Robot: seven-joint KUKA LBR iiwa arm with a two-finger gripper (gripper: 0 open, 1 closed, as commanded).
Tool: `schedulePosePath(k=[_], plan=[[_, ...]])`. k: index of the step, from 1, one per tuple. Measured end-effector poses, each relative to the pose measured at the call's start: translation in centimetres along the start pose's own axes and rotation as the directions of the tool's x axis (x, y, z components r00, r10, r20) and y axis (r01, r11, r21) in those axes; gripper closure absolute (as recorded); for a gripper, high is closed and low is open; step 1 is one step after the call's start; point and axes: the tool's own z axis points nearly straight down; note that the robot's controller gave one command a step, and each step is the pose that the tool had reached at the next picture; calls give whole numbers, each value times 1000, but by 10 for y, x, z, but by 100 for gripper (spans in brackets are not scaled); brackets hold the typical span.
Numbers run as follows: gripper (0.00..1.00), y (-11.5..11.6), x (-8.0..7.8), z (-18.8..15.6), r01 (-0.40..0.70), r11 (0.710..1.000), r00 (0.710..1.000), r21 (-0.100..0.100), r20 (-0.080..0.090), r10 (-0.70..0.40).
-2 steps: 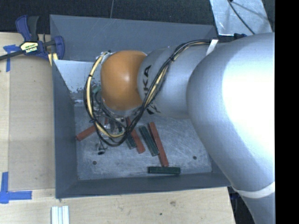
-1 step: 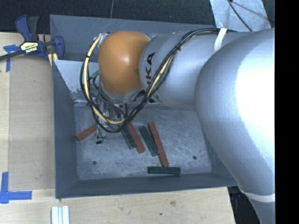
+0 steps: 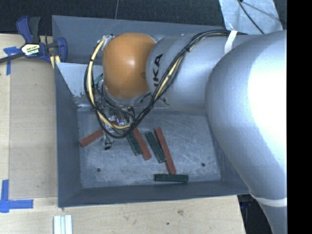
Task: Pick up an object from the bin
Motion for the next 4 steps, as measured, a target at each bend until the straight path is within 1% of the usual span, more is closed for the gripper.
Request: schedulePosePath(k=[1,2,4], plan=[[0,-18,-1,51,78,997,997,1,-12,-78],[100,-21,-10,49,192,981,981,0,-7,-192],[100,-21,-11,48,208,978,978,0,-6,-208]])
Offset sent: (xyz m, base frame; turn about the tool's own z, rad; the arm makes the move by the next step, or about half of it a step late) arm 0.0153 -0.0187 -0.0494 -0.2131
